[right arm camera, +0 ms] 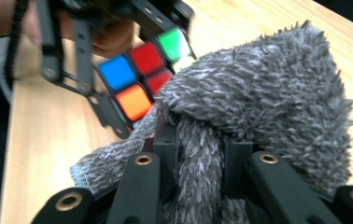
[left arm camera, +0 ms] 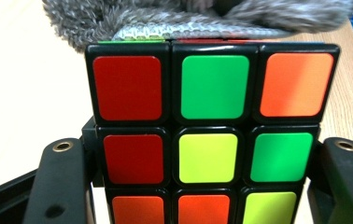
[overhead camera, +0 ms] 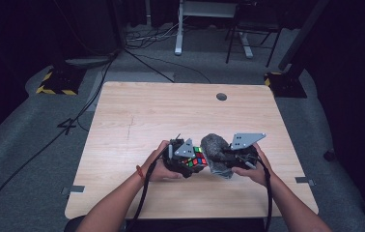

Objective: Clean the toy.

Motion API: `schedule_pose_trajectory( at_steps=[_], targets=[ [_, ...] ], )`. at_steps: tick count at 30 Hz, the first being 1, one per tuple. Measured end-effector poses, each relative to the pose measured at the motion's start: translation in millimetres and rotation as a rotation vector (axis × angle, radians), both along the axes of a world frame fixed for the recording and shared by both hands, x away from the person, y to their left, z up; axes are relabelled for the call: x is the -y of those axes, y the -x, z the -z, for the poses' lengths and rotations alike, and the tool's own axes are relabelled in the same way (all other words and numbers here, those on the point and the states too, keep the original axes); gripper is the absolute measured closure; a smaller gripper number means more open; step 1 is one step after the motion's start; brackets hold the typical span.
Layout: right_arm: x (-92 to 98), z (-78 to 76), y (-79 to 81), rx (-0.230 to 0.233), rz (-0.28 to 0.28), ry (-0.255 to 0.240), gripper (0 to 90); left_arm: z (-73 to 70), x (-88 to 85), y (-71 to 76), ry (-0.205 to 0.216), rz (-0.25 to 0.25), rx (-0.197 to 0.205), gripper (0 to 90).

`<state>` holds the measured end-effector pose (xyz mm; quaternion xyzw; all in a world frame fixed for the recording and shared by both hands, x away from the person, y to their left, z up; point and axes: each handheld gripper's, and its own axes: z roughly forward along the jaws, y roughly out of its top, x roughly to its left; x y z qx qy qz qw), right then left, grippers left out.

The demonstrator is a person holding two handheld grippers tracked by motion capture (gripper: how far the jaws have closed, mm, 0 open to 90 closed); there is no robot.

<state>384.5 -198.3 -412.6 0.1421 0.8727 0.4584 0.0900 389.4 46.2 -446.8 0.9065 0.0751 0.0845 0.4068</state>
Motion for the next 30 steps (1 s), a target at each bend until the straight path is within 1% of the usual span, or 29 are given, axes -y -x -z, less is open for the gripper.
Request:
schedule_pose_trajectory(
  at_steps=[3, 6, 8, 10, 11, 12, 15, 16, 17, 19, 21, 23, 24, 26, 28, 30],
  targets=[
    [-4.1, -1.3, 4.1, 0.004, -0.031, -0.004, 73.4, 4.7, 4.8, 0.0, -0.009, 0.003, -0.019, 33.5],
    [-6.9, -3.6, 7.9, -0.004, -0.062, -0.02, 73.4, 9.2, 12.0, 1.8, -0.023, 0.019, -0.023, 33.4],
    [-9.0, -4.2, 10.0, -0.001, -0.072, -0.029, 73.4, 11.9, 15.9, 2.5, -0.029, 0.026, -0.024, 33.4],
    [-10.0, -4.4, 10.4, -0.008, -0.077, -0.053, 73.3, 13.5, 19.3, 4.0, -0.035, 0.034, -0.026, 33.4],
    [-10.9, -4.0, 10.5, -0.006, -0.077, -0.051, 73.3, 14.1, 20.6, 4.9, -0.041, 0.037, -0.028, 33.4],
    [-11.7, -3.4, 10.6, 0.0, -0.071, -0.042, 73.3, 14.5, 21.0, 5.7, -0.044, 0.032, -0.025, 33.4],
    [-10.8, -2.1, 7.3, 0.013, -0.031, -0.032, 73.3, 13.4, 19.7, 5.6, -0.034, 0.04, -0.029, 33.4],
    [-9.9, -1.1, 5.4, 0.018, -0.008, -0.027, 73.3, 12.6, 19.3, 6.1, -0.03, 0.041, -0.028, 33.4],
    [-8.4, 0.1, 3.1, 0.009, 0.005, -0.03, 73.3, 12.0, 19.0, 6.6, -0.028, 0.043, -0.029, 33.5],
    [-5.5, 2.4, -0.9, -0.008, 0.011, -0.031, 73.3, 11.6, 19.0, 8.3, -0.036, 0.037, -0.018, 33.4],
    [-4.2, 4.4, -3.4, -0.007, 0.017, 0.0, 73.3, 11.1, 18.4, 8.7, -0.04, 0.046, -0.015, 33.4],
    [-1.6, 7.0, -6.5, -0.017, 0.035, 0.012, 73.3, 9.0, 16.5, 8.5, -0.036, 0.043, -0.009, 33.5],
    [-0.6, 7.5, -7.7, -0.019, 0.038, 0.018, 73.3, 7.6, 15.4, 8.4, -0.032, 0.043, -0.005, 33.4],
    [1.3, 8.5, -9.7, -0.017, 0.051, 0.028, 73.3, 3.2, 11.8, 8.1, -0.015, 0.023, 0.008, 33.4],
    [2.4, 10.6, -11.6, -0.028, 0.06, 0.028, 73.3, -0.3, 8.3, 7.3, -0.003, 0.01, 0.012, 33.4],
    [1.4, 13.1, -11.4, -0.029, 0.059, 0.025, 73.3, -1.3, 6.7, 6.7, 0.003, 0.009, 0.016, 33.4]
  ],
)
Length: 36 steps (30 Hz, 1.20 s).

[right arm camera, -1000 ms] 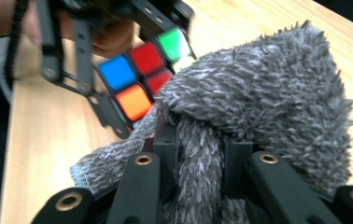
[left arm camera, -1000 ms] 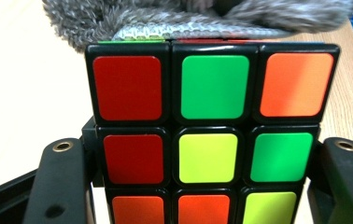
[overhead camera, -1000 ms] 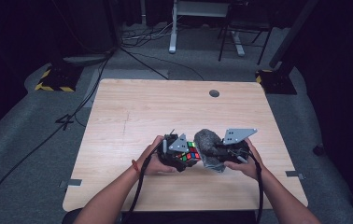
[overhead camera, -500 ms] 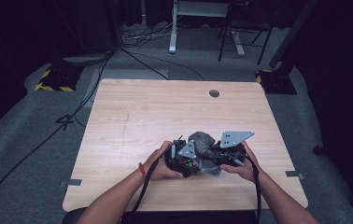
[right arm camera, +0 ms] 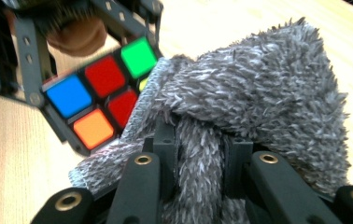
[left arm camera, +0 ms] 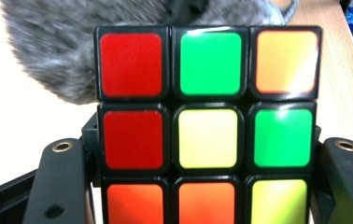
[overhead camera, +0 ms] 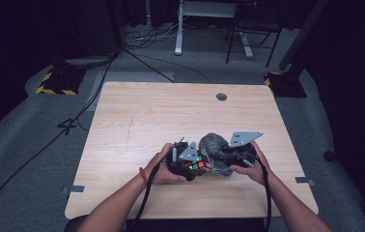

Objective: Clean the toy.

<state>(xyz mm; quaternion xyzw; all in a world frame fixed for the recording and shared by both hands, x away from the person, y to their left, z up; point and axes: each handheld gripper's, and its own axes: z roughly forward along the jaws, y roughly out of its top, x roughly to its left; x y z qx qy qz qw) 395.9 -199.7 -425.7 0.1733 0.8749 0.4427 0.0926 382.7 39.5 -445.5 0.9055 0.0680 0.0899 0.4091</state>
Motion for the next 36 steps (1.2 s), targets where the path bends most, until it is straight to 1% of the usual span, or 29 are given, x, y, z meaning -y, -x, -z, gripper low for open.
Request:
schedule_pose_trajectory(
  at_steps=[2, 4, 6, 10, 12, 18, 19, 21, 22, 24, 26, 27, 29, 30, 32, 33, 35, 36],
  targets=[
    [-2.4, -0.8, 2.5, 0.01, -0.01, -0.001, 73.3, 0.4, -3.1, -0.8, -0.005, -0.004, -0.002, 33.4],
    [-3.8, -3.5, 5.7, 0.014, -0.024, -0.027, 73.3, 1.1, -3.7, -1.8, -0.005, -0.012, -0.003, 33.5],
    [-5.3, -6.3, 9.3, 0.028, -0.035, -0.038, 73.3, 1.8, -3.6, -2.9, -0.004, -0.012, -0.006, 33.5],
    [-7.3, -11.4, 15.1, 0.037, -0.064, -0.089, 73.3, 4.0, 1.2, -1.8, -0.024, 0.002, -0.005, 33.4],
    [-9.2, -13.8, 17.7, 0.044, -0.082, -0.09, 73.3, 5.3, 3.5, -1.6, -0.026, 0.008, -0.006, 33.4],
    [-16.1, -15.8, 21.3, 0.025, -0.111, -0.114, 73.4, 10.8, 11.6, -0.3, -0.061, 0.015, 0.002, 33.3],
    [-17.7, -15.9, 22.0, 0.024, -0.115, -0.112, 73.3, 12.0, 12.8, -0.3, -0.068, 0.015, 0.002, 33.3],
    [-21.6, -16.0, 23.0, 0.034, -0.115, -0.088, 73.3, 13.6, 12.6, -1.7, -0.069, 0.008, 0.002, 33.4],
    [-21.7, -15.7, 22.3, 0.033, -0.107, -0.086, 73.3, 13.4, 11.6, -2.5, -0.067, 0.005, -0.003, 33.4],
    [-19.4, -15.4, 20.2, 0.029, -0.095, -0.085, 73.2, 11.9, 9.7, -2.7, -0.062, 0.002, 0.001, 33.4],
    [-15.6, -15.1, 18.2, 0.042, -0.077, -0.058, 73.2, 8.7, 6.2, -3.6, -0.044, 0.001, -0.001, 33.5],
    [-12.6, -14.3, 16.1, 0.042, -0.066, -0.053, 73.2, 6.9, 4.6, -3.4, -0.038, -0.001, 0.003, 33.5],
    [-5.6, -11.5, 10.5, 0.018, -0.045, -0.055, 73.2, 3.6, 1.8, -2.4, -0.026, -0.002, 0.007, 33.5],
    [-2.8, -9.7, 7.8, 0.013, -0.033, -0.041, 73.2, 2.2, 0.4, -2.2, -0.023, -0.001, 0.011, 33.6],
    [2.8, -6.0, 2.0, 0.0, -0.006, -0.034, 73.2, -0.5, -2.9, -2.1, -0.011, -0.009, 0.021, 33.6],
    [4.6, -4.1, -0.5, -0.008, 0.0, -0.025, 73.2, -1.8, -4.9, -2.5, 0.001, -0.01, 0.024, 33.6],
    [5.4, 0.2, -3.7, -0.011, 0.017, 0.011, 73.2, -4.6, -8.6, -3.0, 0.026, -0.024, 0.022, 33.5],
    [5.2, 2.9, -5.5, -0.02, 0.017, 0.025, 73.2, -6.3, -10.6, -3.8, 0.038, -0.022, 0.016, 33.5]
  ],
)
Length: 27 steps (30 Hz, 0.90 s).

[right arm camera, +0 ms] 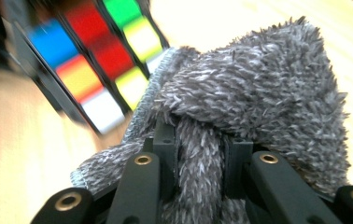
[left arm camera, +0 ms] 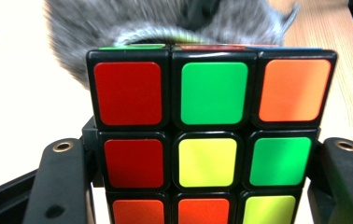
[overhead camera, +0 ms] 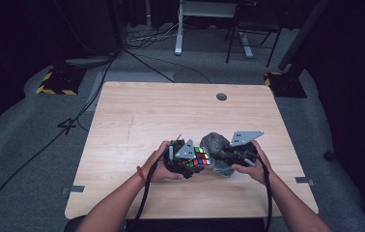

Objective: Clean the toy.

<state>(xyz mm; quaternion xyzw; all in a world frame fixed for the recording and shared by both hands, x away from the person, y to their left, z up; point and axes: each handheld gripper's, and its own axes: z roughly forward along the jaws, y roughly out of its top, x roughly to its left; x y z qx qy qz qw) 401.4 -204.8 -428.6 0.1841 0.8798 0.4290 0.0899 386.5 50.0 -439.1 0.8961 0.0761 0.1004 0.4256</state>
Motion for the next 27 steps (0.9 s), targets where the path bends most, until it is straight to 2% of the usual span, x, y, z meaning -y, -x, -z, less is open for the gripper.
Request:
schedule_pose_trajectory(
  at_steps=[2, 4, 9, 11, 14, 23, 27],
  targets=[
    [-1.1, 5.4, -2.5, -0.018, -0.003, 0.01, 73.2, -2.7, -3.4, -0.6, 0.034, -0.003, -0.001, 33.5],
    [-3.4, 9.1, -3.0, -0.033, -0.021, 0.01, 73.2, -3.7, -4.1, -0.3, 0.035, 0.004, 0.004, 33.5],
    [-4.7, 5.9, 0.8, -0.061, -0.097, -0.076, 73.1, -0.4, -2.5, -0.9, 0.033, 0.008, -0.006, 33.5],
    [-4.0, 5.4, 1.6, -0.061, -0.103, -0.082, 73.2, 0.2, -2.1, -0.9, 0.035, 0.012, -0.01, 33.4],
    [-1.8, 5.4, 1.3, -0.079, -0.119, -0.121, 73.2, 0.7, -1.7, -0.8, 0.037, 0.014, -0.01, 33.4],
    [-0.7, -1.9, 6.9, -0.049, -0.119, -0.157, 73.3, 6.2, -1.0, -3.1, 0.002, 0.004, -0.006, 33.1],
    [-3.5, -4.5, 11.0, -0.03, -0.123, -0.155, 73.4, 7.6, 0.3, -3.0, -0.003, 0.012, -0.011, 33.0]
  ],
)
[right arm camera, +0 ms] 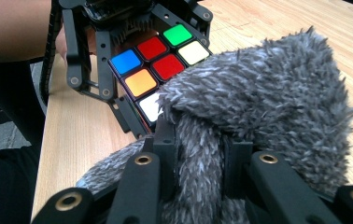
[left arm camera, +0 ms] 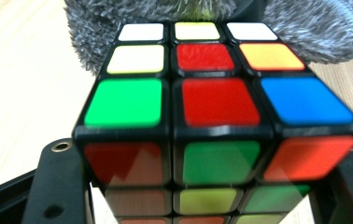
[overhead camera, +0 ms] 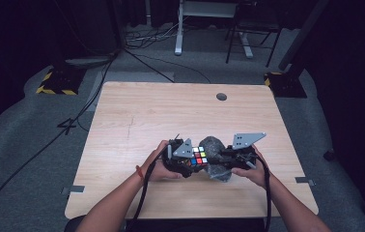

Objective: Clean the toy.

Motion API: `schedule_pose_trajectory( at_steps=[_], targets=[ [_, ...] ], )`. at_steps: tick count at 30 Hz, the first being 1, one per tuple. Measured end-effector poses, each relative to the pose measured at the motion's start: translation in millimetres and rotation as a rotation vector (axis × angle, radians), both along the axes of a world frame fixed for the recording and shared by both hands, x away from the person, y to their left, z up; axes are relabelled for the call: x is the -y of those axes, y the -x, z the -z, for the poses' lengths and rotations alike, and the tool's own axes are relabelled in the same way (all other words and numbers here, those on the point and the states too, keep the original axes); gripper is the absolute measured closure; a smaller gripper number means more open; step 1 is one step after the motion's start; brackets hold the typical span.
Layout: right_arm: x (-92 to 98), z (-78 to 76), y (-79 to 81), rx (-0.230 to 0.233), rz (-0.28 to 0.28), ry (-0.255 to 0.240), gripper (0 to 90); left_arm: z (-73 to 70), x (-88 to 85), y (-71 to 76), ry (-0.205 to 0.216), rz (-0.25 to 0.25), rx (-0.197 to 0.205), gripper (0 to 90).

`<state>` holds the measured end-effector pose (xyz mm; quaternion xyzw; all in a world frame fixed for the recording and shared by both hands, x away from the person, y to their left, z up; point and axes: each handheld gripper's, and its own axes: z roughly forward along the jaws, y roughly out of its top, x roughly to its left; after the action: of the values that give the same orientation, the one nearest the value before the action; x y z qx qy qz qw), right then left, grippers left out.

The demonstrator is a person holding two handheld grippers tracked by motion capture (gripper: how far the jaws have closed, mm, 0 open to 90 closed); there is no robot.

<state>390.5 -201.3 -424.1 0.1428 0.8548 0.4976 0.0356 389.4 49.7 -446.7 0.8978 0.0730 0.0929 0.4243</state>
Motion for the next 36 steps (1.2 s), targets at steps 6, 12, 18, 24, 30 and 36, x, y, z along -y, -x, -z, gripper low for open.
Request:
schedule_pose_trajectory(
  at_steps=[6, 12, 18, 24, 30, 36],
  targets=[
    [0.1, -2.4, 1.7, 0.005, -0.003, -0.008, 73.4, 1.5, 1.4, -1.0, -0.026, 0.003, -0.003, 32.7],
    [-0.2, -6.6, 4.7, 0.0, -0.018, -0.03, 73.4, 4.4, 2.9, -1.5, -0.017, 0.008, -0.016, 32.9],
    [3.7, -10.7, 3.4, 0.012, 0.007, -0.022, 73.5, -2.0, 0.4, -0.7, 0.038, 0.003, 0.001, 33.4],
    [-2.4, 3.0, -0.7, -0.015, 0.001, 0.06, 73.5, -9.9, -4.1, -0.8, 0.102, 0.01, 0.003, 33.3],
    [-0.9, 1.6, -0.4, -0.028, -0.01, 0.027, 73.5, -2.9, -1.8, -4.2, 0.08, 0.01, -0.028, 33.1],
    [2.1, -1.8, 0.9, -0.012, -0.018, 0.009, 73.5, -4.6, 1.2, -2.2, 0.021, 0.007, 0.013, 33.0]
  ],
)
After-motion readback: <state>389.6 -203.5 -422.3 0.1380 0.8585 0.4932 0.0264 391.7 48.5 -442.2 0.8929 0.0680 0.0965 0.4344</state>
